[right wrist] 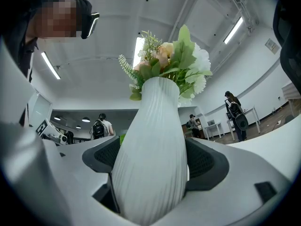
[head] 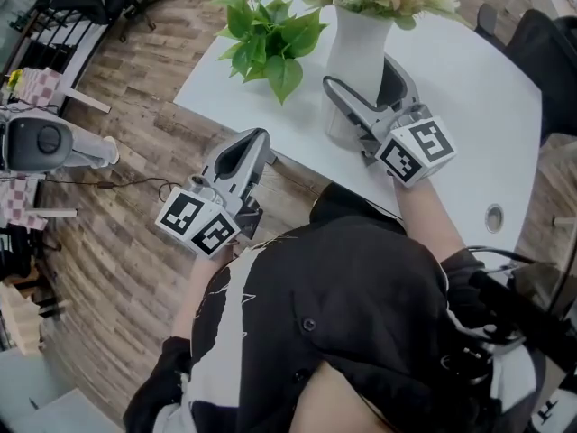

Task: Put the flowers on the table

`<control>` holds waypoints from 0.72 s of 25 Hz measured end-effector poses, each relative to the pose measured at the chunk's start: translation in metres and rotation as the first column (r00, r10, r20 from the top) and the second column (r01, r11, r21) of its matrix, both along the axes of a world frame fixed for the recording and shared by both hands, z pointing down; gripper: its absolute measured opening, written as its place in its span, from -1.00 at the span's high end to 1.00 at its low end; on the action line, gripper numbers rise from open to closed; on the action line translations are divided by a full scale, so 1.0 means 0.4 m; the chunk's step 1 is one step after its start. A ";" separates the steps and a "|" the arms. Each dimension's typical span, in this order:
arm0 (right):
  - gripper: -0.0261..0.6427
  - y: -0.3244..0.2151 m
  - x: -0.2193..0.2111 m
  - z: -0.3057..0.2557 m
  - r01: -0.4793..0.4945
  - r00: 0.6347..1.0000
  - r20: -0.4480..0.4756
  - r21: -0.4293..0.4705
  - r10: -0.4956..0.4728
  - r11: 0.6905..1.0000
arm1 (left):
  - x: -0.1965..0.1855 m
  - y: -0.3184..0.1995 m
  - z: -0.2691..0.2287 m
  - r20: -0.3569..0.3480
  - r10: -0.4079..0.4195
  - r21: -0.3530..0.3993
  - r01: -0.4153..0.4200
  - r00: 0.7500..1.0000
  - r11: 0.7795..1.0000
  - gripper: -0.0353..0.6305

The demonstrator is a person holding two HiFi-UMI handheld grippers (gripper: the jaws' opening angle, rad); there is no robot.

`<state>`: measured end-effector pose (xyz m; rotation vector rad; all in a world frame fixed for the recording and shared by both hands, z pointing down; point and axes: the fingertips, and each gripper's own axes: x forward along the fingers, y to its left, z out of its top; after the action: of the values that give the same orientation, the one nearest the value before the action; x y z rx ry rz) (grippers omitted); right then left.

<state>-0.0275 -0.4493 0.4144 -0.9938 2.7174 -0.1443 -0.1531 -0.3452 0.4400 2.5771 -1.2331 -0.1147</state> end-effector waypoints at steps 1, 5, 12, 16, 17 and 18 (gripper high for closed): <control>-0.37 0.000 -0.003 0.002 0.000 1.000 -0.004 0.004 0.000 1.000 | -0.002 -0.001 0.004 0.028 -0.003 0.003 0.003 1.000 1.000 0.86; -0.37 -0.005 -0.012 0.013 -0.004 1.000 -0.008 0.024 0.004 1.000 | -0.008 -0.008 0.018 0.004 0.001 -0.019 -0.001 1.000 1.000 0.86; -0.37 0.005 -0.020 0.011 -0.007 1.000 -0.022 0.049 0.008 0.999 | -0.029 -0.007 0.016 -0.040 -0.018 -0.027 0.017 0.999 1.000 0.86; -0.37 0.015 -0.026 0.008 -0.009 0.999 -0.039 0.071 0.012 0.997 | -0.031 -0.011 0.014 -0.060 -0.022 -0.027 0.020 0.998 0.999 0.86; -0.37 0.017 -0.028 0.009 -0.009 0.999 -0.041 0.078 0.013 0.997 | -0.031 -0.013 0.015 -0.067 -0.022 -0.028 0.020 0.998 0.999 0.86; -0.37 0.020 -0.028 0.011 -0.011 0.999 -0.042 0.084 0.014 0.996 | -0.028 -0.014 0.017 -0.073 -0.018 -0.029 0.016 0.997 0.999 0.86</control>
<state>-0.0389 -0.4415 0.4187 -1.0010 2.7306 -0.0068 -0.1644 -0.3509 0.4467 2.5147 -1.2218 -0.1919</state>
